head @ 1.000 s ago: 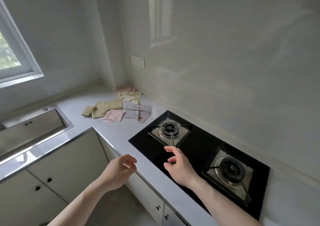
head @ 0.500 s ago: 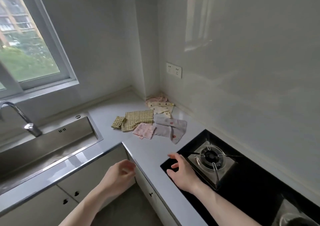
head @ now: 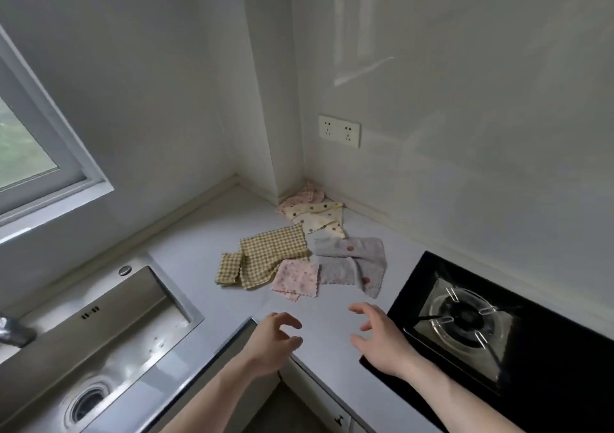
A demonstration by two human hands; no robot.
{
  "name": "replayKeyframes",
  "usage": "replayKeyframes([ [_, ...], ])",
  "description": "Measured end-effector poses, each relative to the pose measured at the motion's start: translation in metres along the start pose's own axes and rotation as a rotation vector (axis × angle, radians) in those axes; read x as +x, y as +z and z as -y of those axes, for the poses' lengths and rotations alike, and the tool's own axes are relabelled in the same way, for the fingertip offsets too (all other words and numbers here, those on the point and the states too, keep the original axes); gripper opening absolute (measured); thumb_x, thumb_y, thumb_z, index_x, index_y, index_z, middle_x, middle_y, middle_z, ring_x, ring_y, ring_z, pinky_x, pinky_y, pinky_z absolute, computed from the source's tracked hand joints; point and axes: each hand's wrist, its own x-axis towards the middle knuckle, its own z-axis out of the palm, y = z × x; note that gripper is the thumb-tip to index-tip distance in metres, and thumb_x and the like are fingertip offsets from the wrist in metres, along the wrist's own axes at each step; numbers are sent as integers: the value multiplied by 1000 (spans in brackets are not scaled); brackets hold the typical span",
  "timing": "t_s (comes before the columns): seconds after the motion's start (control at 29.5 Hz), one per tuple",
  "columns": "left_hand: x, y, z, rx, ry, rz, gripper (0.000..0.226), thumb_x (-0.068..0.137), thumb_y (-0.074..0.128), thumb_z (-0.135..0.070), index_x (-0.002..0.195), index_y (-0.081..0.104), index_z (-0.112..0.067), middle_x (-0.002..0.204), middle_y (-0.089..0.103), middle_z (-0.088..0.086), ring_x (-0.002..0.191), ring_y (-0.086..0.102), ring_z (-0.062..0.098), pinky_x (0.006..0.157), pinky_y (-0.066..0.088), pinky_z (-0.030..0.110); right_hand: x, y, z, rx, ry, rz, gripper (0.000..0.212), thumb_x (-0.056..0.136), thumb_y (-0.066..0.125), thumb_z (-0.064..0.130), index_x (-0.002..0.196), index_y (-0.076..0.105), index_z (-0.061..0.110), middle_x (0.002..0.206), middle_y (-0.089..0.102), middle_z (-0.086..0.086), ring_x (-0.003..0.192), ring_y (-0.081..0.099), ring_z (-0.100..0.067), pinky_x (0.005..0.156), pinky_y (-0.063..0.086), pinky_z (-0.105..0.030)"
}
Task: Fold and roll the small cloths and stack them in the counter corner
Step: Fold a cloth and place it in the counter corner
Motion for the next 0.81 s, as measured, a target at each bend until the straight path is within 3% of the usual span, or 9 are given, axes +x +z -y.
replayKeyframes([
  [0.27,81,-62,83,225,75,194,24,88,65,-32,108,57,-41,133,46,-7,111,59,13,96,52,28,52,82,28,28,241,-141,49,95,61,21,139,45,36,140,42,16,113,52,-3,86,46,-18],
  [0.34,98,-68,96,270,91,226,30,85,65,-30,113,60,-37,138,44,-5,120,56,16,101,50,31,66,98,32,21,276,-162,48,96,60,20,139,45,34,141,42,14,113,53,-4,81,42,-14],
  [0.51,140,-63,100,371,153,256,50,86,62,-28,135,57,-32,160,28,-4,147,31,23,117,34,37,101,117,35,6,319,-210,49,98,57,20,143,41,34,142,38,15,118,50,-6,76,45,-14],
  [0.68,189,-52,113,495,261,222,56,86,60,-34,141,53,-35,169,14,-5,155,13,25,124,25,41,141,126,17,-10,299,-273,51,96,60,21,142,42,35,138,39,17,115,51,-6,90,54,-29],
  [0.81,218,-36,152,490,428,121,58,82,57,-41,140,52,-38,164,24,-14,152,20,18,123,25,40,175,145,-12,-50,218,-311,56,90,64,24,141,44,36,133,42,19,114,53,-7,98,49,-33],
])
